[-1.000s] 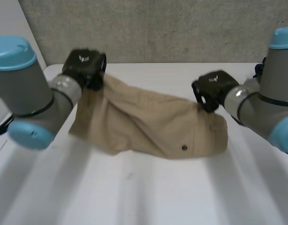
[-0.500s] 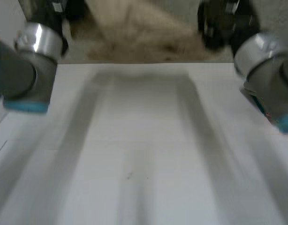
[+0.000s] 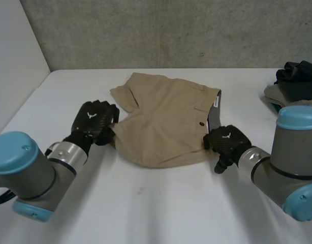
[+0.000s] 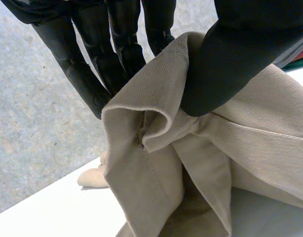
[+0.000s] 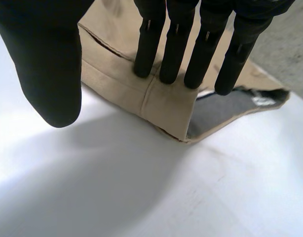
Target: Fold the laundry.
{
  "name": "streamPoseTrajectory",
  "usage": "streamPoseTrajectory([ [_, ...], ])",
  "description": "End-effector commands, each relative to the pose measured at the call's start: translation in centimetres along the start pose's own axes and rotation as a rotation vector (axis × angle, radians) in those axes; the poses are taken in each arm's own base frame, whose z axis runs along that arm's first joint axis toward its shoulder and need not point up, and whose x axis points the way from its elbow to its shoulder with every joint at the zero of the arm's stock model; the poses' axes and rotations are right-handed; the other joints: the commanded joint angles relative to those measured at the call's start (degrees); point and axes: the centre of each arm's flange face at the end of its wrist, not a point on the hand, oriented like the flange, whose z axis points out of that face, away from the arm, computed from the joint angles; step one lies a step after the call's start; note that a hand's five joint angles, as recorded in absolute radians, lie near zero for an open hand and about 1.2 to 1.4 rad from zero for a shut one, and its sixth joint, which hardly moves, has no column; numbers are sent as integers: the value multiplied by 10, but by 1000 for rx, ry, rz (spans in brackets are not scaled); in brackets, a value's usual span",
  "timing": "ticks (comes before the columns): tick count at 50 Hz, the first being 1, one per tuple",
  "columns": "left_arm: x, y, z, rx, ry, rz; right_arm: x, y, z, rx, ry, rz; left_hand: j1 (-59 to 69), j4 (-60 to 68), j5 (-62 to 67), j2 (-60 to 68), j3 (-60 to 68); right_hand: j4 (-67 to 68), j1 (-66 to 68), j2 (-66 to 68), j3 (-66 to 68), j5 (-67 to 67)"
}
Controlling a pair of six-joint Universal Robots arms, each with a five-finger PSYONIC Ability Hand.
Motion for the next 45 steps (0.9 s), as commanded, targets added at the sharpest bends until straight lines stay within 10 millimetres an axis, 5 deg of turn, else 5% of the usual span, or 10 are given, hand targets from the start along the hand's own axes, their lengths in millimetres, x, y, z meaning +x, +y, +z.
streamPoseTrajectory([
  [1,-1,-16,-4,-19,-3,-12,0,-7,2,43,-1,-3,154,113,130,112,117,-27,-51,-32,-28,-15],
  [13,-15,-41,4,21,-86,-7,-2,-7,28,136,36,-134,154,113,130,112,117,-53,-76,-57,-53,-40],
  [20,-12,-43,4,-8,-86,-8,1,-16,27,224,118,-144,154,113,130,112,117,181,157,177,180,194],
  [25,-12,-40,6,-34,-86,-8,13,-45,9,315,174,-105,154,113,130,112,117,250,226,246,249,263],
  [32,-16,-42,7,-53,-97,-15,18,-57,-6,244,114,-32,154,113,130,112,117,101,77,96,100,113],
  [39,-16,-52,7,-32,-97,-19,12,-38,14,124,22,-44,154,113,130,112,117,-91,-115,-95,-92,-78],
  [45,-17,-58,8,-18,-112,-28,4,-17,27,40,-19,-63,154,113,130,112,117,-96,-120,-101,-97,-84],
])
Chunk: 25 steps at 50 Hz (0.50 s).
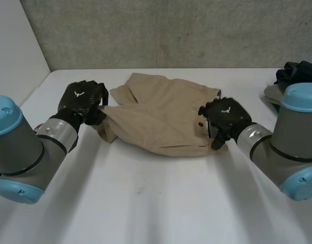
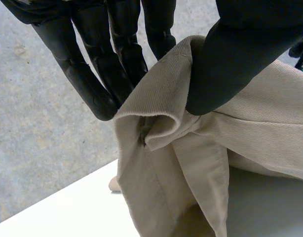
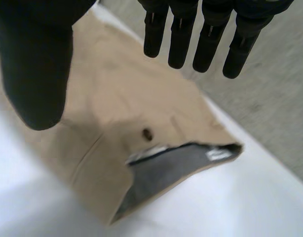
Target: Fold the laundry.
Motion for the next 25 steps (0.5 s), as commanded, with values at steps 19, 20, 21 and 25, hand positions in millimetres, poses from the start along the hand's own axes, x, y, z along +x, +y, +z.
streamPoseTrajectory([
  [19,13,18,-57,-274,38,-33,1,13,-19,-105,8,-58,154,113,130,112,117,576,570,564,565,588],
  [20,19,23,-71,-342,69,-16,8,11,-32,-141,9,-81,154,113,130,112,117,576,570,564,565,588],
  [21,22,25,-77,-366,83,-5,11,12,-38,-172,2,-94,154,113,130,112,117,576,570,564,565,588],
  [25,36,34,-106,-500,161,72,15,24,-58,-323,-58,-146,154,113,130,112,117,576,570,564,565,588],
])
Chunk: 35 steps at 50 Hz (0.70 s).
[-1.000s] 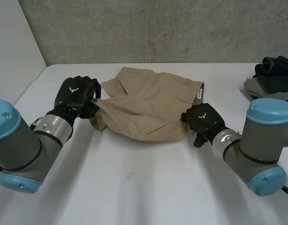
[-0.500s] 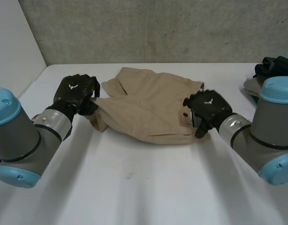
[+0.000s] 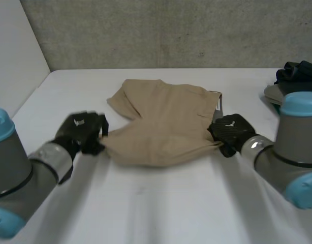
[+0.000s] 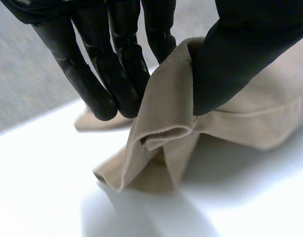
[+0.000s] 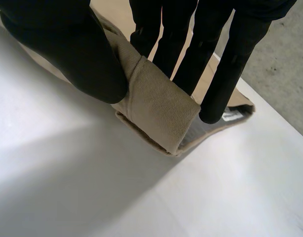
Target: Fold the laundry.
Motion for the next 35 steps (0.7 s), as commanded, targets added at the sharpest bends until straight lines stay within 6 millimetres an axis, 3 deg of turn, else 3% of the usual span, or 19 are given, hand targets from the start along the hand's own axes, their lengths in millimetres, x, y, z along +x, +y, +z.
streamPoseTrajectory([
  [1,26,31,-45,-251,112,125,11,12,-44,-208,-78,-109,154,113,130,112,117,116,183,126,120,121],
  [5,36,37,-61,-323,161,193,7,23,-62,-347,-189,-172,154,113,130,112,117,116,183,126,120,121],
  [8,41,34,-63,-312,181,217,10,25,-62,-353,-187,-175,154,113,130,112,117,116,183,126,120,121],
  [11,42,26,-61,-283,168,241,11,25,-59,-330,-166,-153,-104,-145,-128,-146,-141,116,183,126,120,121],
  [13,37,17,-54,-253,135,253,10,25,-56,-312,-147,-133,-394,-435,-418,-436,-431,116,183,126,120,121],
  [14,34,13,-50,-235,116,259,10,25,-56,-306,-142,-128,-464,-505,-488,-506,-501,116,183,126,120,121],
  [16,29,4,-43,-196,90,269,9,26,-54,-296,-135,-116,-477,-517,-500,-518,-514,116,183,126,120,121],
  [21,11,-22,1,-74,21,272,3,27,-51,-260,-125,-111,-433,-474,-457,-475,-470,116,183,126,120,121],
  [26,1,-31,48,-10,21,269,1,30,-50,-246,-113,-116,-300,-341,-324,-342,-337,116,183,126,120,121],
  [29,-9,-34,81,12,15,268,-2,33,-50,-244,-114,-117,-231,-272,-255,-273,-268,116,183,126,120,121],
  [35,-27,-21,132,-30,5,250,-7,38,-50,-240,-117,-124,-236,-277,-260,-278,-273,116,183,126,120,121],
])
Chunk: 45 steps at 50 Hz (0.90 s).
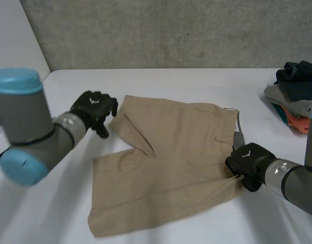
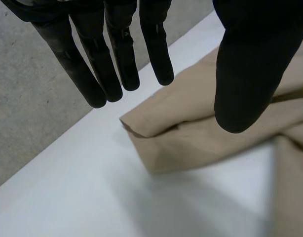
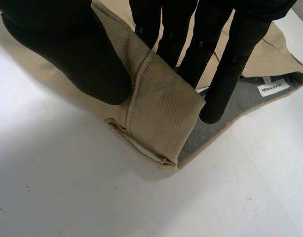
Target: Fold the laundry.
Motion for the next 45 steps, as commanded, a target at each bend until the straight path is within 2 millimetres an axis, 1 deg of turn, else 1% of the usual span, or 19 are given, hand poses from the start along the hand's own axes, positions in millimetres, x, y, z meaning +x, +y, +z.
streamPoseTrajectory([
  [1,-15,20,63,-39,5,-20,-6,6,3,1,-2,-9,42,45,46,47,47,116,175,126,120,115],
  [3,-15,25,72,-49,15,-25,-7,7,3,3,0,-10,37,40,41,42,42,116,175,126,120,115],
  [4,-15,29,79,-56,24,-29,-7,8,4,4,3,-11,30,33,35,35,35,116,175,126,120,115],
  [8,-11,39,94,-67,42,-25,-9,9,5,5,4,-11,21,24,26,27,27,116,175,126,120,115],
  [12,-7,47,100,-86,58,-28,-7,11,6,9,12,-10,15,18,19,20,20,116,175,126,120,115],
  [15,-2,48,101,-91,75,-26,-6,11,7,9,17,-7,15,18,19,20,20,116,175,126,120,115],
  [19,6,50,101,-92,96,-24,-3,11,7,11,25,-5,88,91,93,94,94,116,175,126,120,115],
  [21,8,53,101,-104,101,-25,-2,11,8,13,24,-5,216,219,221,221,221,116,175,126,120,115],
  [22,8,53,100,-107,98,-22,-2,11,8,13,24,-5,313,316,318,318,319,116,175,126,120,115],
  [23,8,54,99,-115,96,-20,-2,11,8,12,25,-5,384,387,389,389,389,116,175,126,120,115],
  [24,6,56,98,-128,80,-10,-2,11,8,11,28,-4,436,439,441,442,442,116,175,126,120,115],
  [27,-6,53,94,-144,9,0,-1,11,8,13,32,-5,437,440,441,442,442,116,175,126,120,115],
  [28,-18,55,93,-157,-66,0,-1,11,8,13,33,-5,437,440,441,442,442,116,175,126,120,115],
  [29,-25,54,93,-150,-112,5,-1,11,8,13,33,-5,437,440,441,442,442,116,175,126,120,115],
  [32,-39,60,97,-132,-229,26,-1,11,8,14,31,-5,437,440,441,442,442,116,175,126,120,115],
  [34,-40,61,98,-124,-242,55,-1,11,8,14,31,-6,437,440,441,442,442,116,175,126,120,115],
  [39,-34,62,86,-158,-217,147,-4,11,10,10,23,-11,437,440,441,442,442,116,175,126,120,115],
  [44,-28,55,80,-133,-202,163,-5,12,10,6,21,-17,437,440,441,442,442,116,175,126,120,115],
  [45,-28,53,79,-125,-204,164,-5,12,10,6,21,-18,417,420,422,422,422,116,175,126,120,115],
])
